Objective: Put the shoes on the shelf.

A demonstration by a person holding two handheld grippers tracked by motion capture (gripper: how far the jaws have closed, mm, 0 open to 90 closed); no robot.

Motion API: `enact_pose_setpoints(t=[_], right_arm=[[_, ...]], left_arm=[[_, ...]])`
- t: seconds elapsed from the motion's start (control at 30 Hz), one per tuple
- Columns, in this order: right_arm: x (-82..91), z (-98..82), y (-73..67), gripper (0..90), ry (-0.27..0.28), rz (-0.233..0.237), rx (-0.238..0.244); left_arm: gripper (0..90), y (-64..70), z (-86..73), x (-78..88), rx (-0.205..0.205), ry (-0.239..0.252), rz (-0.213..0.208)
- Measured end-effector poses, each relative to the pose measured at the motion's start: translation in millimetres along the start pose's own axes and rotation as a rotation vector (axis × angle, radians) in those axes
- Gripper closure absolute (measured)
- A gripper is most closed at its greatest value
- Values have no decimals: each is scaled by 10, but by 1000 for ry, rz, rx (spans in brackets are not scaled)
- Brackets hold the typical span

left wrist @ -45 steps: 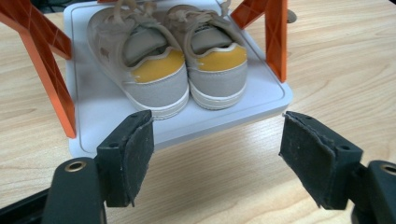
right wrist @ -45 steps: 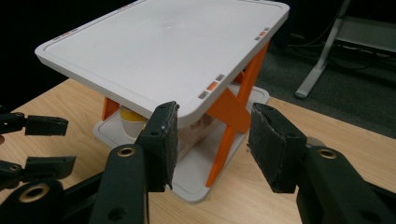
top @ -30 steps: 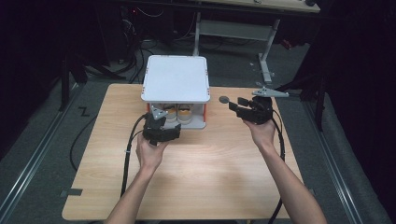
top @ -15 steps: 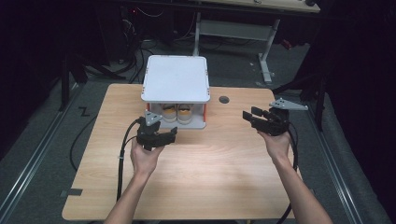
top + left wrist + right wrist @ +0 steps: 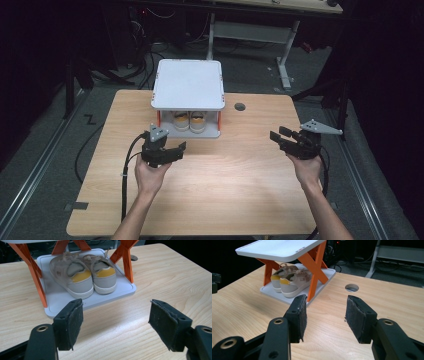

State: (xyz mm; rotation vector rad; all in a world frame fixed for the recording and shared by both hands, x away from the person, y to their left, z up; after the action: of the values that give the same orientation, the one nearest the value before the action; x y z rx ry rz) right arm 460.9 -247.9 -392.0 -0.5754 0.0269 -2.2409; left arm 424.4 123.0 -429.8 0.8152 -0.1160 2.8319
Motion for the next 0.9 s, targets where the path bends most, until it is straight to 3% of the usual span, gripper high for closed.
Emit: enact_pose_setpoints(t=[0.63,0.9], right_arm=[[184,-425,124,511,1,-29,-73],[200,-613,216,510,-15,-52,-106]], left_arm=[[266,-102,-260,52,22,-21,-5],[265,-197,-429,19,51,-56,6]])
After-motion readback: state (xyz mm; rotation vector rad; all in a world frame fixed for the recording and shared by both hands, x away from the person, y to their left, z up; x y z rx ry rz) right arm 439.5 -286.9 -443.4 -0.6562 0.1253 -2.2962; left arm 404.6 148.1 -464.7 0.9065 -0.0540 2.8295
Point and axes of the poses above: each handheld gripper's, and its own axes: x roughly backward along the jaws, z roughly out of its top, y roughly to its right, the point moved 6 cm from there along -x, roughly forward along the jaws, and after that the axes turned 12 degrees about z, right-handed, at the moved point
